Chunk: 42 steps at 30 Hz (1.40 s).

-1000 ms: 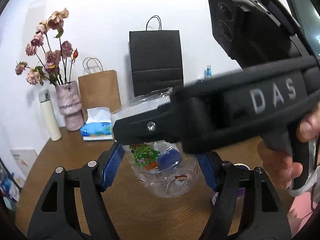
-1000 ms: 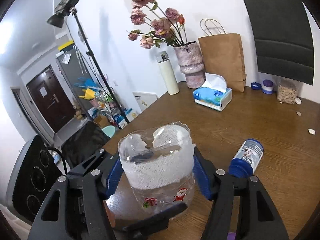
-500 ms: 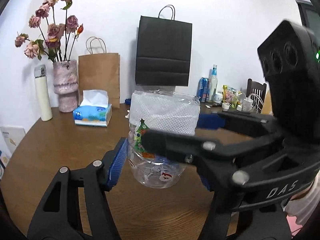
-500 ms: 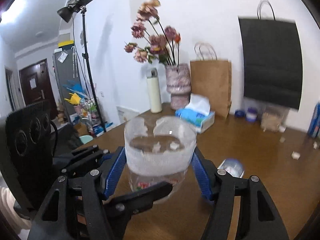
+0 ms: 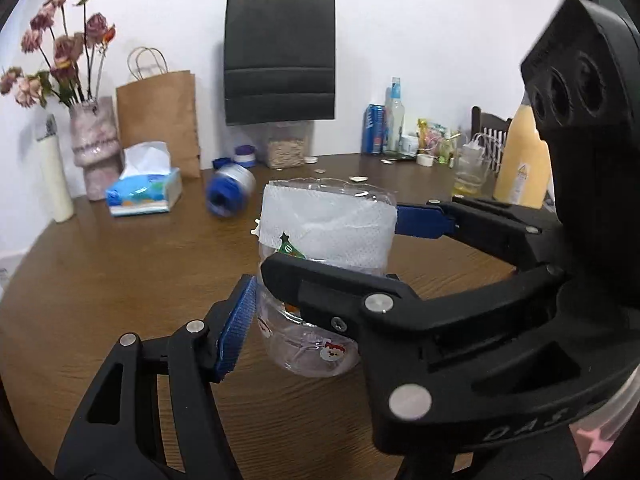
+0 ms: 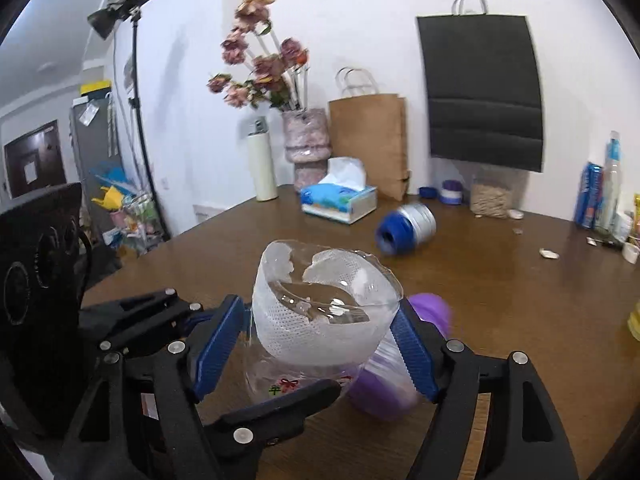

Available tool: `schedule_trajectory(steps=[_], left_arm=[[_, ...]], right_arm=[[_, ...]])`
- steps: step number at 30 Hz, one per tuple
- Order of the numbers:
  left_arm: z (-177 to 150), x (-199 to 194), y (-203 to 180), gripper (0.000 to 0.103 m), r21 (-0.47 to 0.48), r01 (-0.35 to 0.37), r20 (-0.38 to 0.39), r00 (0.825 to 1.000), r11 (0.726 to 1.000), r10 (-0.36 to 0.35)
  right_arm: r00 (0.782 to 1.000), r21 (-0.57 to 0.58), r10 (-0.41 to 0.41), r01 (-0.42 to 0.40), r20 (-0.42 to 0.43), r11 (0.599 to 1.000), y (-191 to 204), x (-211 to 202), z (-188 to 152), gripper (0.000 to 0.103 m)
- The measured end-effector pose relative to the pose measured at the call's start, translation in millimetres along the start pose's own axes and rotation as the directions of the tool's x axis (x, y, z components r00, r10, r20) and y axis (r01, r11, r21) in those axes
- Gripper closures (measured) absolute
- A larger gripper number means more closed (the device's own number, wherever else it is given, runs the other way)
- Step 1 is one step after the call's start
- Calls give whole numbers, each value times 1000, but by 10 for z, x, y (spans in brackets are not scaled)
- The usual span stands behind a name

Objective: Flip cup upright

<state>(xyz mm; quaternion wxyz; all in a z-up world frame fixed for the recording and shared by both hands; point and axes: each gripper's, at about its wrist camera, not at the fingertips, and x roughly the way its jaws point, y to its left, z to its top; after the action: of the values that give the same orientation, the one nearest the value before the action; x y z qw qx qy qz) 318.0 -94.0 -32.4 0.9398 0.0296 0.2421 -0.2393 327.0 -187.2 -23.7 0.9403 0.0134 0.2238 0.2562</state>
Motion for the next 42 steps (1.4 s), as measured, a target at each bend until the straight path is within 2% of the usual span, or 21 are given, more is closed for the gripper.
schedule_trajectory(steps=[3,5,7,12,13,14,15,17,19,21,22,25,29,31,38,40,42], left_arm=[[-14,0,-53,43,-31,29,-4,1000,999,-29],[-55,3,-90,43,-45,41,-15,999,998,-42],[-89,50,-115,42,-62,36,-40,998,997,-38],[-176,63,-182,42,-77,28,-77,996,997,-34],[-189,55,-195,40,-72,25,-81,996,997,-31],[-206,42,-215,29,-63,18,-90,996,998,-24],[-219,26,-220,23,-58,13,-94,995,998,-18],[-265,-14,-221,22,-43,-2,-110,994,999,-2],[-311,-15,-224,21,-23,-42,-158,987,999,37],[-386,-8,-260,21,31,-122,-237,963,992,125],[-425,-34,-265,21,42,-134,-252,957,990,140],[-521,-160,-239,17,14,-138,-257,957,990,137],[-597,-203,-186,15,-18,-194,-292,939,981,180],[-610,-209,-150,15,-42,-218,-305,932,975,195],[-551,-537,-39,15,-86,-286,-251,933,954,257],[-511,-728,82,15,-122,-344,-200,927,931,317],[-485,-942,213,11,-167,-404,-150,912,899,382]], right_arm=[[1000,4,-2,2,-13,1000,-54,-73,-12,25],[999,48,24,-22,-45,999,-129,-79,-38,25],[996,81,52,-46,-69,996,-197,-58,-79,30],[990,112,90,-78,-109,991,-261,-31,-212,34],[990,104,91,-80,-108,991,-249,-47,-225,34],[992,84,72,-63,-105,994,-227,-67,-237,34],[994,53,40,-35,-104,998,-198,-87,-249,34],[994,6,0,1,-110,1000,-162,-130,-281,34],[993,-20,-30,27,-117,999,-157,-161,-324,34],[990,-42,-61,56,-130,998,-158,-173,-369,33],[987,-58,-81,73,-138,996,-147,-176,-400,31],[980,-78,-80,67,-182,995,-117,-158,-503,30],[970,-108,-99,77,-223,991,-68,-143,-594,28],[970,-111,-106,83,-220,990,-56,-191,-586,24],[987,-13,-76,75,-142,997,-206,-748,-475,23],[986,7,-113,115,-120,993,-295,-971,-445,23],[976,18,-191,194,-108,981,-417,-1202,-427,23]])
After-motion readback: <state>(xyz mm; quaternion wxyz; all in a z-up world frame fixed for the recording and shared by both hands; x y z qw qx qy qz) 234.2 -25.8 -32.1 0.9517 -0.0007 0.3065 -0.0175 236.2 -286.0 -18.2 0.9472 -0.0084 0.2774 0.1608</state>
